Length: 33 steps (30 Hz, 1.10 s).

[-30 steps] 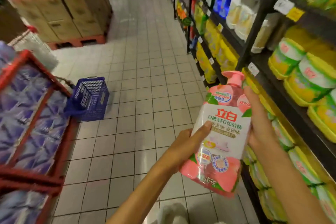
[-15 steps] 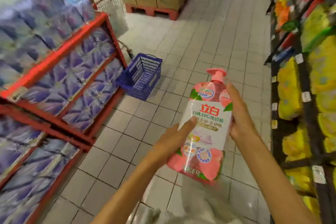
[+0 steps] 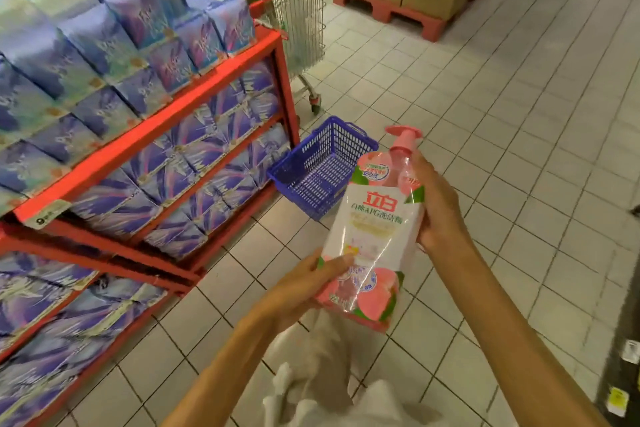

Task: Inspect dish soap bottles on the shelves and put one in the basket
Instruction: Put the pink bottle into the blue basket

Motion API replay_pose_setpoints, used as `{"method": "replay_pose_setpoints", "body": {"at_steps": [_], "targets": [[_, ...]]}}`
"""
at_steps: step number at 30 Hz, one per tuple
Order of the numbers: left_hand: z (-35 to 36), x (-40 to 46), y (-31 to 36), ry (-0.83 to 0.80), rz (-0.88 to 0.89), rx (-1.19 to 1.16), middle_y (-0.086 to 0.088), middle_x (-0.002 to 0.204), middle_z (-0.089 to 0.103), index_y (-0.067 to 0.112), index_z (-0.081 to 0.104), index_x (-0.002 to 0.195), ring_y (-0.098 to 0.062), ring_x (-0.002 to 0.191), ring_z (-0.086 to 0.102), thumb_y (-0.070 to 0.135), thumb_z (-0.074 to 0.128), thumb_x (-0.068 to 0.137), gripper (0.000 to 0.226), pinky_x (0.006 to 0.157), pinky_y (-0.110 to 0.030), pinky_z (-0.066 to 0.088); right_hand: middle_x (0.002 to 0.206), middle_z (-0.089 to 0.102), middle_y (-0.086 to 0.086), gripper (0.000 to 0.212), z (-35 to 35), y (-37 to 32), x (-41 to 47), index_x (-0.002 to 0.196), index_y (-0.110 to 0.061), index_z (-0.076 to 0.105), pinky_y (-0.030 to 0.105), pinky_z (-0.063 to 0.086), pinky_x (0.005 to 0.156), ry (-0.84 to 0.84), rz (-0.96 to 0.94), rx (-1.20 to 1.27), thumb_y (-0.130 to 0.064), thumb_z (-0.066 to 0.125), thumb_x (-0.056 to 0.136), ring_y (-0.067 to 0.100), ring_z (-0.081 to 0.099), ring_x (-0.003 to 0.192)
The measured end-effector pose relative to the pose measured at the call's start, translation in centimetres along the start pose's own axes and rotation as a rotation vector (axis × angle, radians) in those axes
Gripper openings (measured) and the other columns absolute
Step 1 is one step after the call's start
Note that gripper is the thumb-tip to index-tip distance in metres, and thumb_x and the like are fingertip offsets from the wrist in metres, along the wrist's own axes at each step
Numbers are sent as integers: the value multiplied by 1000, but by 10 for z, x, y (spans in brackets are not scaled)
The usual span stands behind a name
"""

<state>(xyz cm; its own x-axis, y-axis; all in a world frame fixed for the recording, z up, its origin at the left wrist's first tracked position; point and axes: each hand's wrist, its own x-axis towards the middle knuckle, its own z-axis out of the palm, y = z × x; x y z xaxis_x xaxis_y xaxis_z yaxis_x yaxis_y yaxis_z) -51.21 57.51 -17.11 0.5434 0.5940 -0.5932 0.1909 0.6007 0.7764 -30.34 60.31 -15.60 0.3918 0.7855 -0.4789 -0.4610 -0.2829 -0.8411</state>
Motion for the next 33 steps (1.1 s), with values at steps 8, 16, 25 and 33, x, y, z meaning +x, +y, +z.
{"method": "replay_pose_setpoints", "body": {"at_steps": [8, 16, 25, 33], "targets": [[-78, 151, 90, 295, -25, -207, -7, 107, 73, 18, 51, 123, -26, 92, 72, 44, 81, 55, 80, 76, -38, 58, 115, 71, 14, 50, 49, -33, 175, 124, -18, 63, 54, 50, 91, -99, 97, 31, -47, 65, 85, 33, 68, 103], [-146, 329, 121, 405, -169, -498, -21, 104, 71, -1, 68, 106, -32, 93, 70, 23, 68, 76, 39, 76, -38, 58, 100, 69, 15, 44, 81, -20, 379, 117, 0, 63, 35, 48, 71, -174, 235, -109, -30, 65, 85, 26, 59, 88], [-292, 592, 49, 558, -257, -429, -4, 85, 72, 13, 54, 102, -8, 54, 68, -7, 65, 82, 31, 47, -22, 55, 120, 69, 5, 50, 87, 127, 655, 126, -23, 60, 44, 54, 92, -237, 449, -515, -57, 46, 92, 23, 67, 108], [-386, 792, -117, 720, -356, -582, -9, 74, 54, 12, 52, 83, -21, 65, 47, 20, 39, 103, 25, 55, -35, 45, 124, 63, 25, 49, 92, 342, 850, 126, 3, 57, 50, 48, 99, -59, 587, -589, -38, 44, 101, 39, 61, 113]]}}
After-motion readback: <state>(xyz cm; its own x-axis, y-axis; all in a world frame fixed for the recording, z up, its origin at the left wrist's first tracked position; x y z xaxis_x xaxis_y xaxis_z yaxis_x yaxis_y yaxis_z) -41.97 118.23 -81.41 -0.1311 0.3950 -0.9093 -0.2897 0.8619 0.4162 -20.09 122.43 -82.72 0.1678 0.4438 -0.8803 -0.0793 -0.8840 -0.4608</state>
